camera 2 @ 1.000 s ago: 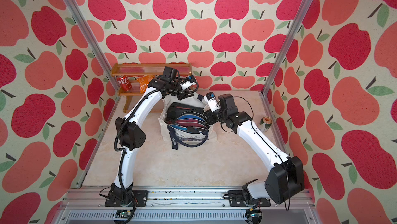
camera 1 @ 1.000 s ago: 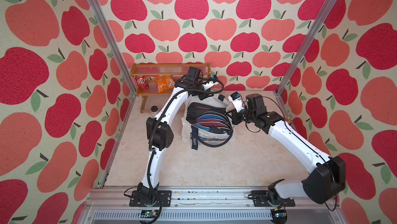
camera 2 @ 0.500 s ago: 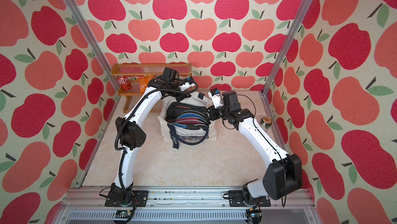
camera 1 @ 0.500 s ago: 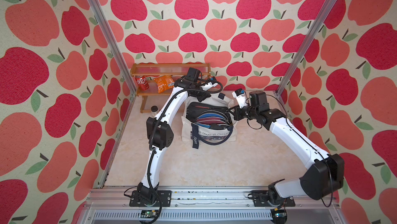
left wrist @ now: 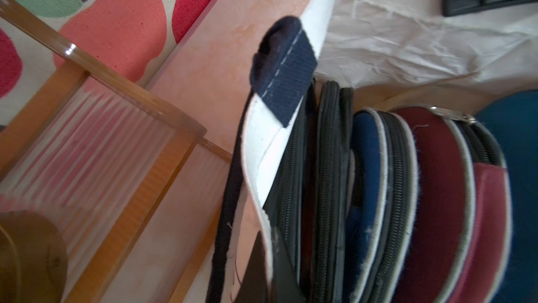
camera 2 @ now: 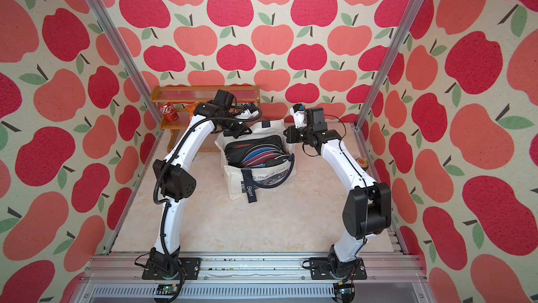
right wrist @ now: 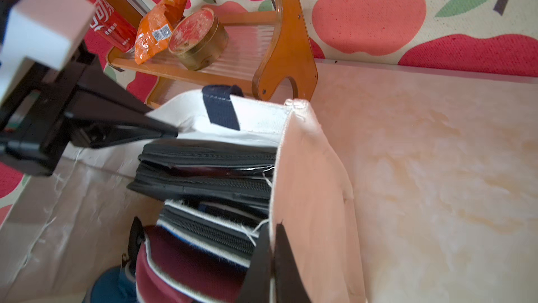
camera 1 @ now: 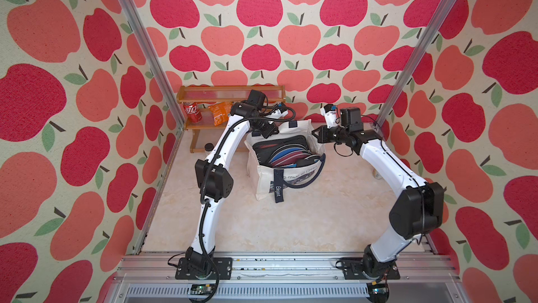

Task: Remove the ping pong set from the canvas bag
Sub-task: Move the canvas bag to the center of the board.

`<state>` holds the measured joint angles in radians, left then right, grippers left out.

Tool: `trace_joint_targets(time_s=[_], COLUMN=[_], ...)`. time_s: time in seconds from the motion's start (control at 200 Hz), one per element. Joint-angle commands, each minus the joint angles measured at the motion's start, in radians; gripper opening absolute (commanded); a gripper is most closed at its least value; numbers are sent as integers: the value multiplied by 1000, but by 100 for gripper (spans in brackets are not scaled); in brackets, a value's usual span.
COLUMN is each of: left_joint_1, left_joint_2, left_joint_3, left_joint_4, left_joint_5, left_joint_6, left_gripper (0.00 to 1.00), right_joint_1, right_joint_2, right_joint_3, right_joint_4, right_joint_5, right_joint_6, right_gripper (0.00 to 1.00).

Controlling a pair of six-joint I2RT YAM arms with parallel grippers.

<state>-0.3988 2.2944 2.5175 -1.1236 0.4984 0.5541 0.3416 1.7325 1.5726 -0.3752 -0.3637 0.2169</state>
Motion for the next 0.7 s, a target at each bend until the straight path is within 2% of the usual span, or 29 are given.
trace_joint_targets(time_s=[0.0,0.155,0.295,0.315,0.385,0.46,0.53,0.69], left_joint_1=[-15,-49,-72,-71,-69,-61,-57,-65], left_joint_2=[-70,-134,-182,-188,-200,-191,-183,-176], left_joint_3=[-48,-137,-202,-215,-247,-246,-247,-253], left_joint_4=[-101,-80,-36,-24,9,20,36,87], left_joint_5=[52,45,14,10,-15,-44,-59,-85], left_joint_6=[-95,-185,-253,-260,-274,-282,-317,-362], left_gripper=[0,0,0,0,0,0,0,0], right_joint_1=[-1,-1,-3,-3,-3,-2,-3,-12], right_joint_2=[105,304,398,402,385,326,244,42], right_joint_3=[170,447,617,632,633,577,486,273], right_joint_4=[47,-36,-94,-104,-111,-88,-44,-5], right_joint_5=[-63,-69,-32,-23,30,95,165,274], right_joint_6=[-28,-17,16,21,34,42,64,179], right_gripper=[0,0,0,6,40,64,73,80])
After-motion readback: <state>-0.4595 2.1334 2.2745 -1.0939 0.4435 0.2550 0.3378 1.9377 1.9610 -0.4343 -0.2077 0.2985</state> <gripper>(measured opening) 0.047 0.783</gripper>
